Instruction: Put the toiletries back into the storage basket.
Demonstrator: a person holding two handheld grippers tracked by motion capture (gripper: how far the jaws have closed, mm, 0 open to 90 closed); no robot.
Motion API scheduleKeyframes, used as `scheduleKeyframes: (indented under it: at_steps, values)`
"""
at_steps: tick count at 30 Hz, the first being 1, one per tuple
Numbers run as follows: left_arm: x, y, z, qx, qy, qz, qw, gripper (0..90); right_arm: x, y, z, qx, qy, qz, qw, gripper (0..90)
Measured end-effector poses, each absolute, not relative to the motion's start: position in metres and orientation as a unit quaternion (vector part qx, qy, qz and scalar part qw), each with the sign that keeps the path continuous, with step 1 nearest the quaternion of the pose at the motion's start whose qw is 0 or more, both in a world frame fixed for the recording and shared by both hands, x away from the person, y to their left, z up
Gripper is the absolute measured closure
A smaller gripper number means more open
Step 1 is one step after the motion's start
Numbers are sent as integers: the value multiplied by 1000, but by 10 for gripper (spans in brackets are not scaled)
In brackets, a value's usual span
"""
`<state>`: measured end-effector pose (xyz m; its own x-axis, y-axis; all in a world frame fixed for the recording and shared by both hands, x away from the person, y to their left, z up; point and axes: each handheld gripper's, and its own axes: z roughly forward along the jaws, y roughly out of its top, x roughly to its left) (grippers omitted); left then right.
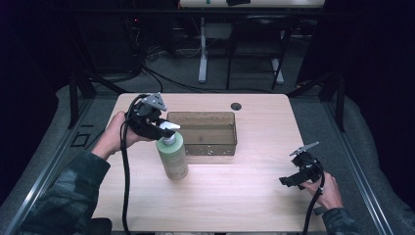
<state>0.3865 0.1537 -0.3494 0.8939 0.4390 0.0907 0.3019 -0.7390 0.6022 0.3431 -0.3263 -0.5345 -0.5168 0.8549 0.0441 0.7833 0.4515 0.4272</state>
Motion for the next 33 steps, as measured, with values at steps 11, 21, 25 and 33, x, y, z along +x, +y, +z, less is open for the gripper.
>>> scheduleKeyframes:
  at_steps: [11, 21, 25, 33]
  values:
    - [388, 148, -344, 937, 192, 106, 271, 612, 343, -327, -534, 482, 848, 202, 90, 5]
    - [388, 143, -339, 946, 183, 107, 246, 614, 343, -327, -534, 481, 849, 200, 92, 5]
    - [388, 142, -337, 947, 183, 110, 241, 615, 343, -327, -534, 481, 849, 200, 92, 5]
    - [388, 140, -329, 949, 181, 108, 233, 617, 343, -326, -534, 482, 848, 199, 92, 5]
